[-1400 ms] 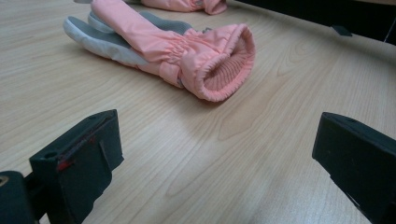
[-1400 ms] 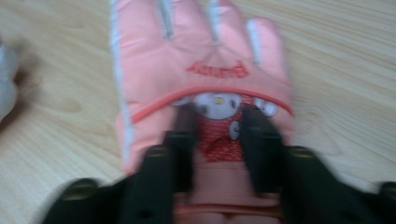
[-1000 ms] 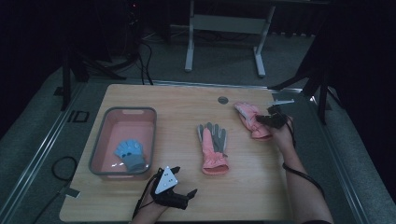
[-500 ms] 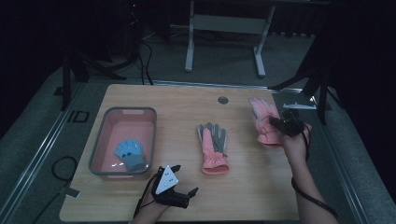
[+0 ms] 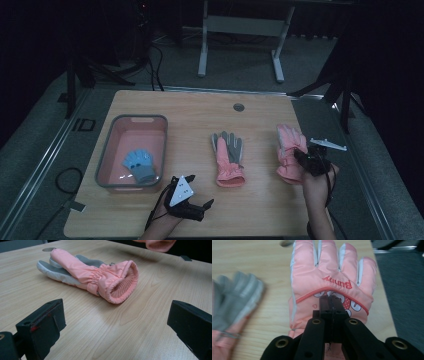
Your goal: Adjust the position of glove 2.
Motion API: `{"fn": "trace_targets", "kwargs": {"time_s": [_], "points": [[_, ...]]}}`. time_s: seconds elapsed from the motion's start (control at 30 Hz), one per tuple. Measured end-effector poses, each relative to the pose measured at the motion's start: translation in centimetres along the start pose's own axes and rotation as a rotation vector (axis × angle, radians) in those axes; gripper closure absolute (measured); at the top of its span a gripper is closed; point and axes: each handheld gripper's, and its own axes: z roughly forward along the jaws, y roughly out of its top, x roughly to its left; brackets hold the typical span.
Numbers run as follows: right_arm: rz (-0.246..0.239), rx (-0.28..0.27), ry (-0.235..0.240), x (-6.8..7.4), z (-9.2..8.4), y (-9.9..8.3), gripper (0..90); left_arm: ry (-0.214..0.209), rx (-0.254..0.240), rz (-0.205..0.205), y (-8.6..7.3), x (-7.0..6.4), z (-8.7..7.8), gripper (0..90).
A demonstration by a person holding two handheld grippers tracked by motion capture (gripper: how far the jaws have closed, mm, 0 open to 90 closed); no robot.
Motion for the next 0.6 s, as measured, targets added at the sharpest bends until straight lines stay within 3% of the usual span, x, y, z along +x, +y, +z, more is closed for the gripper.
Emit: {"fn": "trace_targets", "kwargs": {"time_s": [0.07, 0.23, 0.4, 0.5, 0.6], "points": [[0.028, 0.005, 0.010, -0.1, 0.3, -0.7, 90.0, 0.000, 0.003, 0.003, 0.0, -0.1, 0.0, 1.8], [0.021, 0.039, -0.010, 0.1, 2.2, -2.0, 89.8, -0.002, 0.006, 0.007, 0.0, -0.1, 0.0, 1.8], [0.012, 0.075, 0.001, 0.1, 4.0, -3.2, 89.2, 0.000, 0.009, 0.008, -0.1, 0.0, -0.1, 1.8], [0.014, 0.070, 0.015, -0.2, 4.0, -3.3, 88.5, -0.003, 0.008, 0.002, -0.2, 0.0, -0.1, 1.8], [-0.024, 0.079, 0.041, -0.3, 3.5, -2.8, 83.8, -0.009, 0.012, 0.005, -0.2, -0.1, 0.0, 1.8]]}}
